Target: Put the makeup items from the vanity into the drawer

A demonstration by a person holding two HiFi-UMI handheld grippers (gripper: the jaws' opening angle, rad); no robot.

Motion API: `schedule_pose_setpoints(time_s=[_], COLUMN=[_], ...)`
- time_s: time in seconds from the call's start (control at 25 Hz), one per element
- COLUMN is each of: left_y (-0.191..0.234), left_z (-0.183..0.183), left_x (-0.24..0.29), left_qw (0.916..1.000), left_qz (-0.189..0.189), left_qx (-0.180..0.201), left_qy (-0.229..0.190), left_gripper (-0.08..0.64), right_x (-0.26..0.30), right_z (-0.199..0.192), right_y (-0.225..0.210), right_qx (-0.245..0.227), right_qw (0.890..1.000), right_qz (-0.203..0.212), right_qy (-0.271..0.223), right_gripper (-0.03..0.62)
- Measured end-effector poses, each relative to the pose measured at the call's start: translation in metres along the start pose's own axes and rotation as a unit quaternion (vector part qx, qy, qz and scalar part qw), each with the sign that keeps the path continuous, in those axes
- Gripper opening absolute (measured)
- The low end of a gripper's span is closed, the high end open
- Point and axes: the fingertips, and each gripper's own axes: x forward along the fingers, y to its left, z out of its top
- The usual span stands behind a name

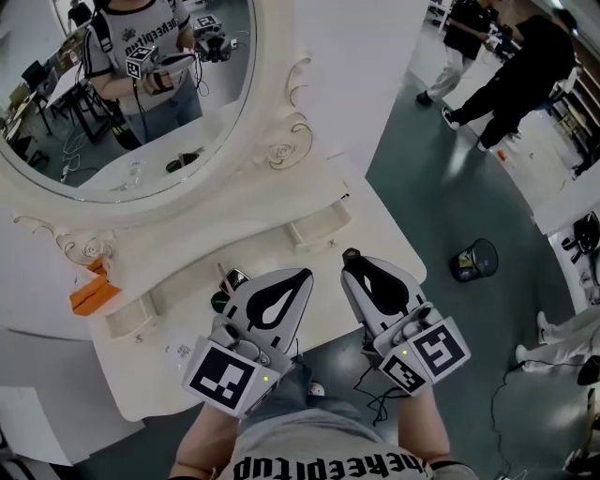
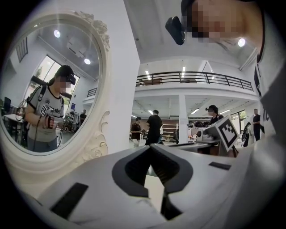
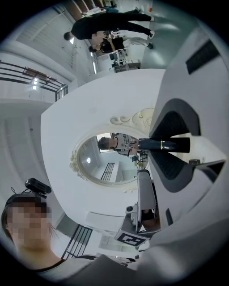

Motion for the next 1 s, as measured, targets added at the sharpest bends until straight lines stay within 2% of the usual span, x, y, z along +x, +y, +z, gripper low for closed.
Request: schedule_pose_setpoints(time_s=[0.56, 1.0], left_y=[0.056, 0.085], left_z=[-0.015, -0.032], left_x=[0.017, 0.03], left_qw=[0.9996, 0.9985], left_qz=[0.001, -0.006], left_qx=[-0.023, -0.045], left_qy=[0.015, 0.03], left_gripper=[0.021, 0.021], right_x=[0.067, 0.11], right_z=[-0.017, -0.052], right_y=[-0.031, -0.063], right_qx=[0.001, -0.019], right_qw=[1.0, 0.997], right_qz=[-0.006, -0.015], right_qy=[0.029, 0.08], right_gripper=[0.112, 0.113])
